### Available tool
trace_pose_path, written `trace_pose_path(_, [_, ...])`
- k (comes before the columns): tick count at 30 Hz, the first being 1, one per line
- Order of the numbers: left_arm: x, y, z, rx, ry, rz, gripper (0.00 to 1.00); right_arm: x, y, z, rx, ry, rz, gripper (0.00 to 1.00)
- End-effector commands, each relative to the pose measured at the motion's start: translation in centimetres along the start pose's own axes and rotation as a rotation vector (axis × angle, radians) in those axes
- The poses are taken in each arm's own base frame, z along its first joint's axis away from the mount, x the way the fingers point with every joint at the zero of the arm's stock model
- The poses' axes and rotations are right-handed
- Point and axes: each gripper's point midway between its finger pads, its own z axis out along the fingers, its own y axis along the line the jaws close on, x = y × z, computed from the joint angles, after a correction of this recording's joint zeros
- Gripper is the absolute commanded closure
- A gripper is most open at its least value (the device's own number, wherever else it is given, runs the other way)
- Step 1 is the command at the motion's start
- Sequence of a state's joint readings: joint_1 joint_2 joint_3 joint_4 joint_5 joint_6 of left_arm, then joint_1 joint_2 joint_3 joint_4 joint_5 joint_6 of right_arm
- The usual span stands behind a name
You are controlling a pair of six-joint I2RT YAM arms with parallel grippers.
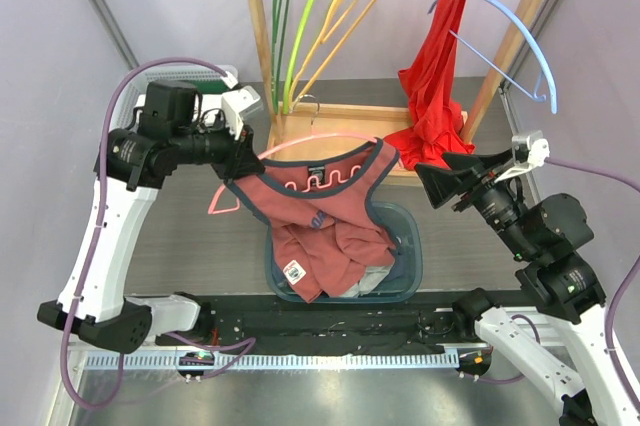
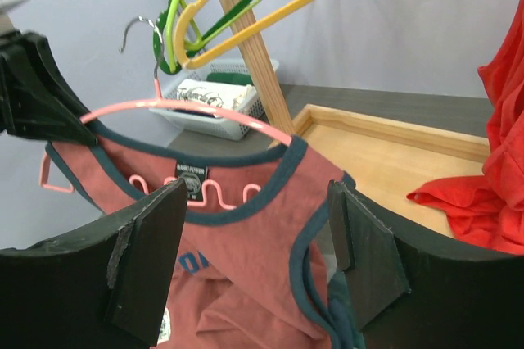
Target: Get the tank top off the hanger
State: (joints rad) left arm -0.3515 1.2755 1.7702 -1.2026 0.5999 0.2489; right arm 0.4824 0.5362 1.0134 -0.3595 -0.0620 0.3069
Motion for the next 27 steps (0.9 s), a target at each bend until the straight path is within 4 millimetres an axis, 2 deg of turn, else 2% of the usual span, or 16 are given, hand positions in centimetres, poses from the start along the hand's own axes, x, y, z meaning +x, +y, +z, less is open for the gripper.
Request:
trace_pose_path(1, [-1.3,-0.4,-1.0,-0.020,-0.076,0.034,1.00,-1.9,0.0,0.9,0.008,-0.110,0.071,0.25])
trace_pose_path(2, [-1.3,-0.5,-1.0,-0.015,-0.078,0.038,1.00,-2.2,0.1,1.0,0.003,-0.131,0.078,0.27])
trace_pose_path(5, [-1.5,-0.6,-1.1,-0.010,-0.083,0.039,1.00,-1.2,0.3,1.7,-0.016,-0.113,0.123,0.28])
trace_pose_path(9, [-2.9,-0.7,-1.7,-0.017,-0.118,0.063,1.00,1.5,0.8,2.6,-0.056,-0.022,0.191,0.32])
trace_pose_path(14, [-4.7,-1.0,-2.2,-0.003,-0.154,0.076,1.00,3.1,0.7,2.6,-0.053,0.018,0.245,0.32])
trace_pose_path(18, [-5.6,-1.7,-2.7,0.025,-0.174,0.083,1.00,5.4,0.6,3.1,-0.057,0.054,0.328,0.32])
trace_pose_path(21, [-5.7,-2.4,-2.9,0.061,-0.178,0.077,1.00,5.6,0.0,3.5,-0.033,0.037,0.337,0.32])
trace_pose_path(27, [-5.5,-3.2,-3.0,0.092,-0.176,0.068,1.00,4.8,-0.5,4.3,-0.013,-0.002,0.320,0.36])
